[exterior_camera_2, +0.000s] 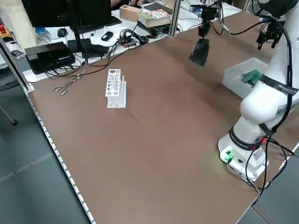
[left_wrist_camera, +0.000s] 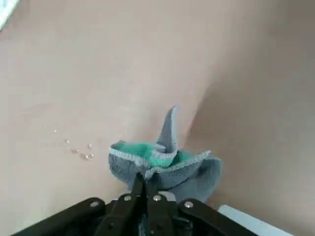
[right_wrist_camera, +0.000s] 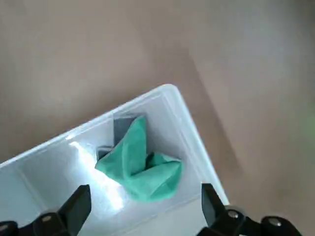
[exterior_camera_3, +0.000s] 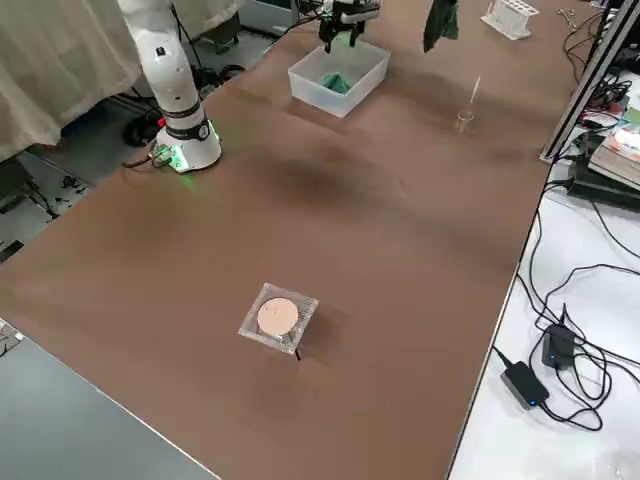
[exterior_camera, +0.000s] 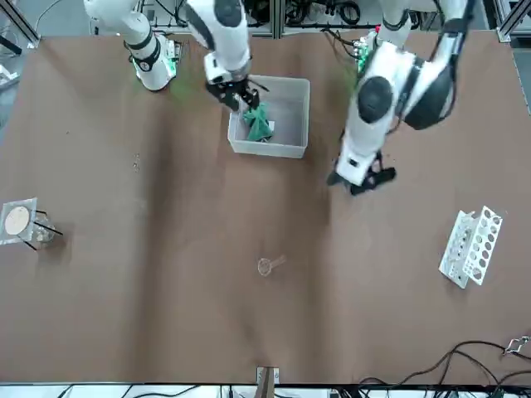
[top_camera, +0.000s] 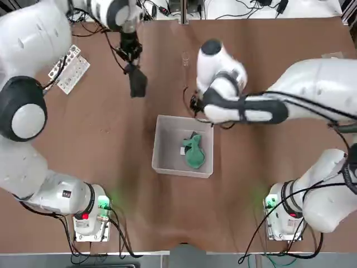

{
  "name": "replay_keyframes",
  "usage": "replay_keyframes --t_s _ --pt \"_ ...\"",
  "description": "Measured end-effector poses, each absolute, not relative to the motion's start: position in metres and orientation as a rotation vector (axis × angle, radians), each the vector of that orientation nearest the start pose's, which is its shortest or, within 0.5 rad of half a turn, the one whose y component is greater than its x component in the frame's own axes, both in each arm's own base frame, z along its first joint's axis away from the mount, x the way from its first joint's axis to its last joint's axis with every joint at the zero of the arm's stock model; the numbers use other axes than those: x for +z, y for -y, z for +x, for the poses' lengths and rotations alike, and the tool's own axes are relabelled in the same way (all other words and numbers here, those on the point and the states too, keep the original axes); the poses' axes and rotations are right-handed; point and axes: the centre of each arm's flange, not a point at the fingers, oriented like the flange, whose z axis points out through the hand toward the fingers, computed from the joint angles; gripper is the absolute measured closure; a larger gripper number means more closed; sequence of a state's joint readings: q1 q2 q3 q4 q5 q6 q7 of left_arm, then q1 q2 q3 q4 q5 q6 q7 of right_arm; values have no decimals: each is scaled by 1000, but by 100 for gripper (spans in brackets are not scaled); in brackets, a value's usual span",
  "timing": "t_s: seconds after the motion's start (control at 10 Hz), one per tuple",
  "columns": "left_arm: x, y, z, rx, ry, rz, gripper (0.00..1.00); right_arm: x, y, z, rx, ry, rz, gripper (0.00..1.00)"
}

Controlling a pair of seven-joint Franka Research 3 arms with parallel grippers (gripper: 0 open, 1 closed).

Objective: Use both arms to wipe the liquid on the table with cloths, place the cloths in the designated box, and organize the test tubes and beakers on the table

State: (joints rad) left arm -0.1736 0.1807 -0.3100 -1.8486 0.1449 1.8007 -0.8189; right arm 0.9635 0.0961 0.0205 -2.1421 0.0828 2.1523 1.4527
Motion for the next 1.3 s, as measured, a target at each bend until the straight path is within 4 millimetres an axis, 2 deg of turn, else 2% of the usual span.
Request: replay_keyframes --t_s 0.1,0.3,0.4,0.6,0.7,0.9,1.0,1.2,1.3 --pt "394 233 521 237 433 -2882 95 332 -462 303 111 -793 -3101 1" --pt "338 197 509 324 432 -2857 95 294 -481 306 36 -715 -3101 1" --pt "301 188 492 348 414 -2851 95 275 -491 300 22 -677 -3098 1" --pt "229 175 442 423 370 -2834 95 231 -511 264 36 -572 -3147 1" --pt "204 169 423 480 346 -2806 95 217 -515 252 44 -547 -3171 1" --pt "170 151 407 547 296 -2737 95 205 -514 247 55 -540 -3196 4" --pt "158 134 400 570 279 -2696 95 203 -513 247 57 -544 -3201 12" --pt "148 101 394 580 266 -2634 95 204 -508 257 49 -585 -3196 48" --pt "145 79 392 574 253 -2595 95 204 -504 265 51 -608 -3199 62"
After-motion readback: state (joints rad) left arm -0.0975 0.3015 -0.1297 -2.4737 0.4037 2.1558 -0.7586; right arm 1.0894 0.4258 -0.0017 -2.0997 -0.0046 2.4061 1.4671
